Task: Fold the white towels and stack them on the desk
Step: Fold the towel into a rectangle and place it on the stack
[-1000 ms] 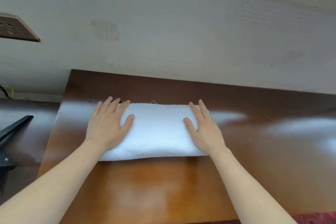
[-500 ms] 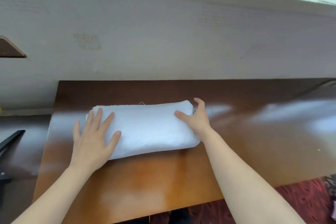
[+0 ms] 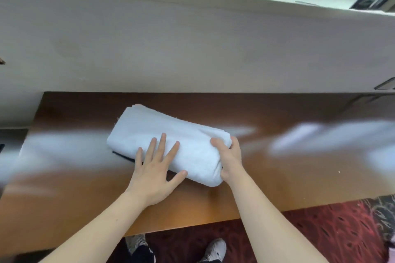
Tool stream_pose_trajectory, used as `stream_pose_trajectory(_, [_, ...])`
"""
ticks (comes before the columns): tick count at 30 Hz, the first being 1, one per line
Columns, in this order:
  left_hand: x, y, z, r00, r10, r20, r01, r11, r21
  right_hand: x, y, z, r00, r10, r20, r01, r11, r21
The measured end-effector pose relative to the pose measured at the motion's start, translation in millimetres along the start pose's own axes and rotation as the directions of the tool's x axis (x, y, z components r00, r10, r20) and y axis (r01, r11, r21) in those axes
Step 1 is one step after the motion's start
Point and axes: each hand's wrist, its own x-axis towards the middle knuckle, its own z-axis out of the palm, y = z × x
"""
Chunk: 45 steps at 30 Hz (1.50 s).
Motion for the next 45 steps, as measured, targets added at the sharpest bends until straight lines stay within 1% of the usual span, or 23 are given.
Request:
stream_pose_trajectory(4, [6.0,91.9,29.2,0.992,-0.121,0.035,0.126,0.963,-0.239,1.7,-3.9,-86.3,0.959,0.015,-0.284,0.051,0.973,0.224])
stream_pose_trajectory(7, [10.6,160.9,55.6,0.969,-0.143,0.204,0.235,0.796,-0.559,-7.0,9.7,-142.3,0.854,0.138,-0.502,0.090,0.911,0.402])
stream_pose_trajectory(9, [18.0,200.7,73.1,0.965,-0.092,0.244,0.238,0.699,-0.675,-20.7,29.4,-157.0,0.832,0.213,-0.512,0.066,0.879,0.473])
stream_pose_trajectory(12, [34.3,227.3,85.0,0.980,-0.149,0.130,0.197,0.774,-0.602,-47.9,53.7,-149.5,0.903,0.316,-0.290,-0.186,0.898,0.399])
stream_pose_trajectory(13, [41.4,227.4,83.8,0.980,-0.183,0.075,0.194,0.818,-0.542,-54.9,54.3,-150.0,0.918,0.370,-0.144,-0.314,0.899,0.305])
stream_pose_trajectory(15, [56.2,217.4,76.6,0.976,-0.216,0.023,0.203,0.868,-0.453,-59.9,40.5,-160.6,0.868,0.469,0.165,-0.470,0.882,-0.035])
stream_pose_trajectory(16, [62.1,211.7,71.8,0.978,-0.208,0.022,0.198,0.885,-0.422,-57.7,27.4,-170.3,0.814,0.509,0.279,-0.453,0.858,-0.243])
stream_pose_trajectory(18, [70.5,205.3,67.6,0.985,-0.172,0.033,0.172,0.918,-0.358,-46.3,-0.9,-193.2,0.756,0.536,0.376,-0.242,0.762,-0.601])
stream_pose_trajectory(19, [72.8,206.3,67.1,0.986,-0.163,0.042,0.168,0.928,-0.332,-38.0,-14.8,-203.4,0.787,0.478,0.391,-0.057,0.686,-0.725])
stream_pose_trajectory(21, [79.1,210.3,71.0,0.987,-0.156,0.034,0.158,0.939,-0.305,-15.6,-45.0,-217.4,0.877,0.186,0.444,0.317,0.471,-0.823])
stream_pose_trajectory(22, [84.0,211.6,72.8,0.991,-0.133,0.016,0.132,0.946,-0.295,-2.3,-58.6,-221.8,0.886,-0.019,0.463,0.437,0.364,-0.822])
stream_pose_trajectory(23, [91.8,211.1,74.0,0.995,-0.100,-0.004,0.095,0.955,-0.281,13.9,-68.9,-223.8,0.850,-0.221,0.478,0.523,0.250,-0.815])
stream_pose_trajectory(25, [113.2,207.8,72.8,1.000,0.006,-0.023,-0.012,0.973,-0.232,54.2,-83.4,-225.1,0.699,-0.480,0.530,0.581,-0.051,-0.813])
stream_pose_trajectory(26, [126.0,206.3,72.2,0.997,0.070,-0.027,-0.074,0.974,-0.213,75.2,-87.8,-225.7,0.690,-0.479,0.542,0.541,-0.157,-0.827])
stream_pose_trajectory(27, [138.1,206.0,70.3,0.992,0.124,-0.027,-0.127,0.971,-0.200,92.8,-92.8,-224.7,0.741,-0.422,0.522,0.489,-0.193,-0.850])
stream_pose_trajectory(29, [161.7,208.9,67.3,0.979,0.198,-0.038,-0.202,0.956,-0.212,121.9,-100.8,-226.2,0.865,-0.246,0.438,0.399,-0.192,-0.897])
stream_pose_trajectory(31, [177.8,213.2,66.1,0.972,0.212,-0.101,-0.232,0.934,-0.272,140.6,-102.6,-235.0,0.906,-0.161,0.391,0.368,-0.158,-0.916])
stream_pose_trajectory(33, [183.1,214.3,66.5,0.980,0.103,-0.172,-0.165,0.901,-0.402,150.8,-101.8,-250.2,0.931,-0.162,0.327,0.299,-0.174,-0.938])
stream_pose_trajectory(35, [178.5,212.9,65.6,0.979,-0.140,-0.151,0.033,0.833,-0.553,157.8,-103.0,-272.2,0.948,-0.260,0.185,0.135,-0.197,-0.971])
stream_pose_trajectory(37, [168.5,207.4,68.8,0.947,-0.319,-0.020,0.220,0.695,-0.685,159.4,-106.6,-297.7,0.952,-0.305,0.018,0.004,-0.048,-0.999])
stream_pose_trajectory(40, [165.2,213.2,76.6,0.928,-0.363,0.082,0.294,0.579,-0.761,163.5,-108.8,-323.3,0.979,-0.202,-0.014,0.056,0.338,-0.940])
stream_pose_trajectory(42, [170.7,227.6,82.5,0.914,-0.405,0.024,0.280,0.587,-0.759,165.3,-103.6,-324.3,0.975,-0.221,0.030,0.117,0.395,-0.911])
stream_pose_trajectory(45, [190.3,264.0,87.3,0.911,-0.412,-0.006,0.272,0.612,-0.742,177.1,-99.0,-334.1,0.946,-0.323,-0.044,0.096,0.406,-0.909])
